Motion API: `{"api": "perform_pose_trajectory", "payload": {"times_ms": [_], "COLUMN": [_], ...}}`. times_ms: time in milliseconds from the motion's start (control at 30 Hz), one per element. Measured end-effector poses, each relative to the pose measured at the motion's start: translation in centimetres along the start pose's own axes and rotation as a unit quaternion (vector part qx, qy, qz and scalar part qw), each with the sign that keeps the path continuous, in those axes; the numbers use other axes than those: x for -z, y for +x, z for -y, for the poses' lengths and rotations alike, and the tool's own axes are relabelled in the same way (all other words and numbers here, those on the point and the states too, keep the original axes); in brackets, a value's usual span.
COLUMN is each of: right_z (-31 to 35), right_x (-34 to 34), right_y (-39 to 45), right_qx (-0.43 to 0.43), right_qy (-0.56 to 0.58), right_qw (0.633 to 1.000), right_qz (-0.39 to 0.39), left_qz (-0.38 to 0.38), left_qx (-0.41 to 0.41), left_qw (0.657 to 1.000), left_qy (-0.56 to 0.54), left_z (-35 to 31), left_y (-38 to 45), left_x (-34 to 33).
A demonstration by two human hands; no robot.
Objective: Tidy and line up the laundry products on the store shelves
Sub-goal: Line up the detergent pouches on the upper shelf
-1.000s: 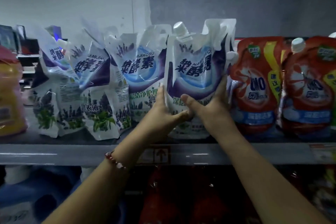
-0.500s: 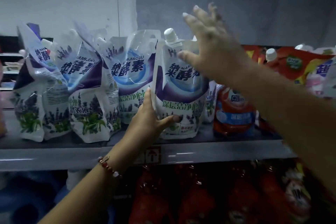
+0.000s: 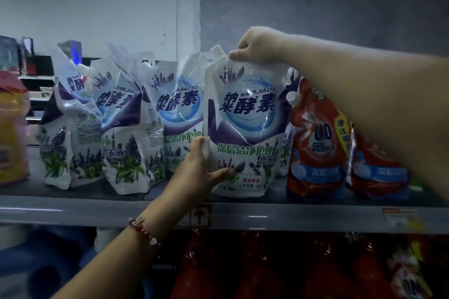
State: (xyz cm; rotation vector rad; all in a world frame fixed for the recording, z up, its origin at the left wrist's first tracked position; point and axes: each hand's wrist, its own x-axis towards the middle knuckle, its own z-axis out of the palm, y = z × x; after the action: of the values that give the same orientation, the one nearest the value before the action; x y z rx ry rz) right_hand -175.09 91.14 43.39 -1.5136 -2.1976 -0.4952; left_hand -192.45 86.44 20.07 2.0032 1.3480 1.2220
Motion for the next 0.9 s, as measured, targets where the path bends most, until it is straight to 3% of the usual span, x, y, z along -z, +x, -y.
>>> {"api": "perform_pose_trajectory", "payload": {"times_ms": [200,367,467,533,600,767,900], "right_z": [-0.2,1.4,3.2,5.1,7.1,12.0,16.1], "right_x": [0.9,1.5,0.9,-0.7,-2.3,-3.6,-3.5], "right_y": [-1.3,-4.4,-7.4,-9.9,-11.4,-10.3,-7.9], "right_qx": [0.018,0.054,0.143,0.226,0.278,0.278,0.269], "right_qy": [-0.060,-0.139,-0.177,-0.175,-0.156,-0.096,-0.040], "right_qw": [0.997,0.987,0.968,0.946,0.937,0.950,0.956], "right_qz": [-0.050,-0.063,-0.109,-0.150,-0.141,-0.101,-0.112], "left_qz": [-0.040,-0.101,-0.185,-0.246,-0.291,-0.300,-0.207], "left_qx": [-0.013,-0.086,-0.162,-0.172,-0.163,-0.092,-0.009], "left_qw": [0.992,0.941,0.904,0.890,0.879,0.902,0.956], "left_qy": [0.121,0.310,0.349,0.343,0.341,0.297,0.207], "left_z": [-0.6,-1.7,-1.7,-1.2,-0.3,3.6,7.4], "left_y": [-0.3,-2.7,-4.6,-5.5,-5.8,-4.9,-3.9], "left_x": [-0.6,1.2,3.7,6.0,8.6,12.8,13.6]}}
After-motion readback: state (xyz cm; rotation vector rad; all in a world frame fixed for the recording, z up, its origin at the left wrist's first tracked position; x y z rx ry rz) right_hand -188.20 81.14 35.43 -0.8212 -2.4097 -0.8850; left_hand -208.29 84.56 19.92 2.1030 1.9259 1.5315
